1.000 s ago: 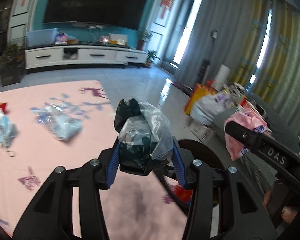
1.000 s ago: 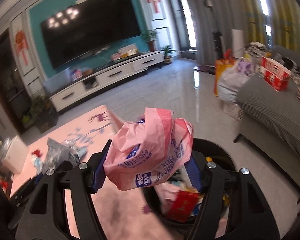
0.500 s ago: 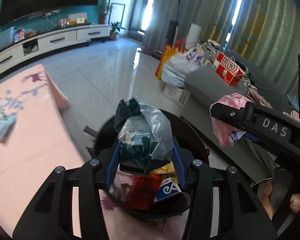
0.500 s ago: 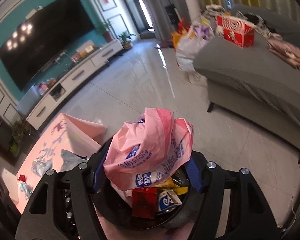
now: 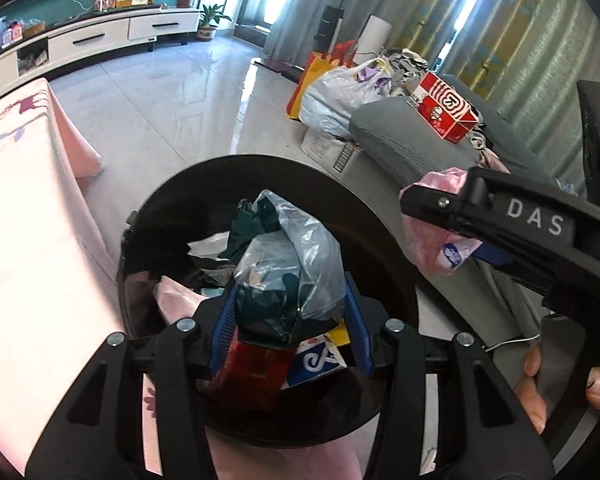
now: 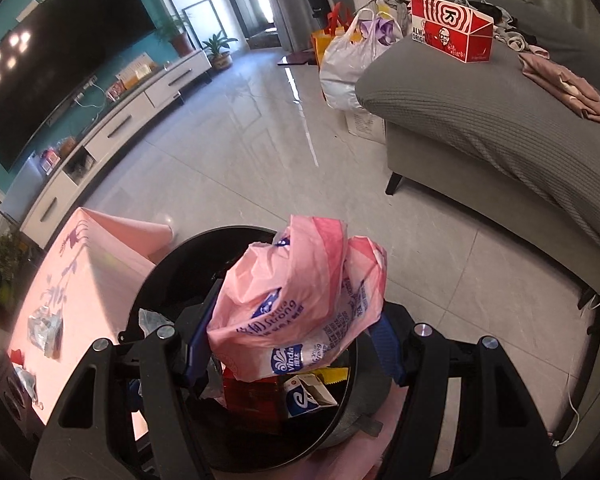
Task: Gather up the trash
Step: 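Hold both bags over the black bin and open both tools to drop them, then return both open tools over the table toward the blue mask and clear bag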
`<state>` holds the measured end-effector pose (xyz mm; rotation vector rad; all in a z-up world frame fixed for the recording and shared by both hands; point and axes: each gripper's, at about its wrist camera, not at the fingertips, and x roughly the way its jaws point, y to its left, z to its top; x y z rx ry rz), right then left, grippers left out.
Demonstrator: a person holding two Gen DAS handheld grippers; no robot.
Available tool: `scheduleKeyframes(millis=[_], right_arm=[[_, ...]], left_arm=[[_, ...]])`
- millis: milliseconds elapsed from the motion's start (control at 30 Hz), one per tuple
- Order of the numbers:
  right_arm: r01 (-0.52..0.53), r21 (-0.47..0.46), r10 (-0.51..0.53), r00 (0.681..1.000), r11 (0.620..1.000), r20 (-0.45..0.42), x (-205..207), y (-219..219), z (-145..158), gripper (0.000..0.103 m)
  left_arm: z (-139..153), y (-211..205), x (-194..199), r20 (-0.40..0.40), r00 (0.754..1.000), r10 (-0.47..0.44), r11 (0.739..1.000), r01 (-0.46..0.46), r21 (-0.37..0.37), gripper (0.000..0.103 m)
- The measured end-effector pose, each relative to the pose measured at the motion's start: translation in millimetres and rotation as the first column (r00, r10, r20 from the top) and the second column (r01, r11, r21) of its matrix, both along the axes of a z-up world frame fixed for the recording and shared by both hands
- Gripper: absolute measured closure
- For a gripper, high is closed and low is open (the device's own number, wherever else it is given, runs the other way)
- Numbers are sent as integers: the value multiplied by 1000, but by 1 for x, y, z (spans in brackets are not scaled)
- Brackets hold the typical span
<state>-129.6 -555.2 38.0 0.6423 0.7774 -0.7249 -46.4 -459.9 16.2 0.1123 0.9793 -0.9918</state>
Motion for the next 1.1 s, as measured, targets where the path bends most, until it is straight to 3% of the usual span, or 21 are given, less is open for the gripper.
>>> scheduleKeyframes(millis=[167,400,667,800,1000,1100], right_arm=[[-3,-9,3,1000,1000,-23,3,2,0,35],[5,-15,-5,1000,1000,-23,3,1,3,25],[-2,-41,2,1000,999,3,4,7,12,15],[3,-59,0,999,998,39,4,14,20,12],[4,-83,3,996,997,89,6,27,31,10],[-16,-87,24,995,996,100,10,33,34,10]], left_arm=[[-3,-5,-3,1,1000,-16,1000,16,18,50],[6,-5,-6,49,999,-22,1000,22,0,26],[21,12,6,29,999,37,998,-35,-52,15],[40,41,23,36,991,128,988,-125,-88,10],[73,112,57,91,936,341,936,-328,-128,3],[88,163,79,143,876,460,886,-444,-135,3]])
